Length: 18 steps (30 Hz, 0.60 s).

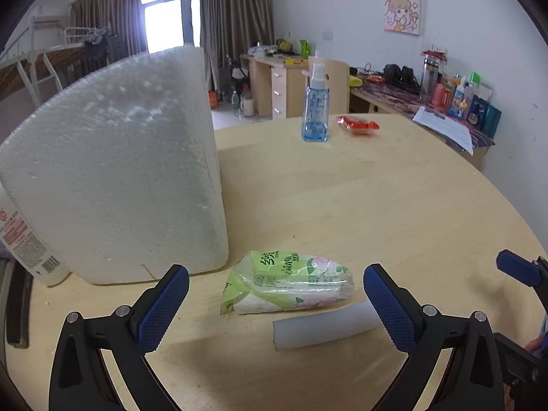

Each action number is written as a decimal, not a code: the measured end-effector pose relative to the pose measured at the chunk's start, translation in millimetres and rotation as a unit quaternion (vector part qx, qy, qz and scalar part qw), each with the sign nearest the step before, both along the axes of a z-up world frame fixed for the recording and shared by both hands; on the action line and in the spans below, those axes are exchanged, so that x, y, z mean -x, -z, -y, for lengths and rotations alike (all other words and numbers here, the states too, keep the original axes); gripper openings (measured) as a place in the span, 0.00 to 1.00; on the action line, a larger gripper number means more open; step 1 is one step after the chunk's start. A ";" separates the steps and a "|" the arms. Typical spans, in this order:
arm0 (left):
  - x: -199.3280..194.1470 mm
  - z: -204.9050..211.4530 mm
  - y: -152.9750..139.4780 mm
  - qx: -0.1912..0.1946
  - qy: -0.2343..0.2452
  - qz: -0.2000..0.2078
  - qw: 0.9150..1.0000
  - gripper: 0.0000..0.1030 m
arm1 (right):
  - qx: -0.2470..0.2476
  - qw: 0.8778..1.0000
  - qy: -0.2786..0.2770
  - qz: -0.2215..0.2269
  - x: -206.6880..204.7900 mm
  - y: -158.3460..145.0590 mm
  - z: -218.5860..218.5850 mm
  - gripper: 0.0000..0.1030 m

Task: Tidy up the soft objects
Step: 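Grasp the green tissue pack with the left tool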

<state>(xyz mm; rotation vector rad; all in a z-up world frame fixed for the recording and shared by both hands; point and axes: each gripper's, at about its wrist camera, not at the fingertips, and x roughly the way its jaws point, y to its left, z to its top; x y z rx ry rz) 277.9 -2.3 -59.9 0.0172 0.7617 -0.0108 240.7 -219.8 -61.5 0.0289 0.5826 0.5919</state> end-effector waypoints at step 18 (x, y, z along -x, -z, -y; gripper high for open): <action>-16.1 -10.2 21.4 0.007 -0.009 -0.056 0.998 0.82 | 0.015 0.999 -0.028 -0.030 -5.2 4.0 -5.9 0.99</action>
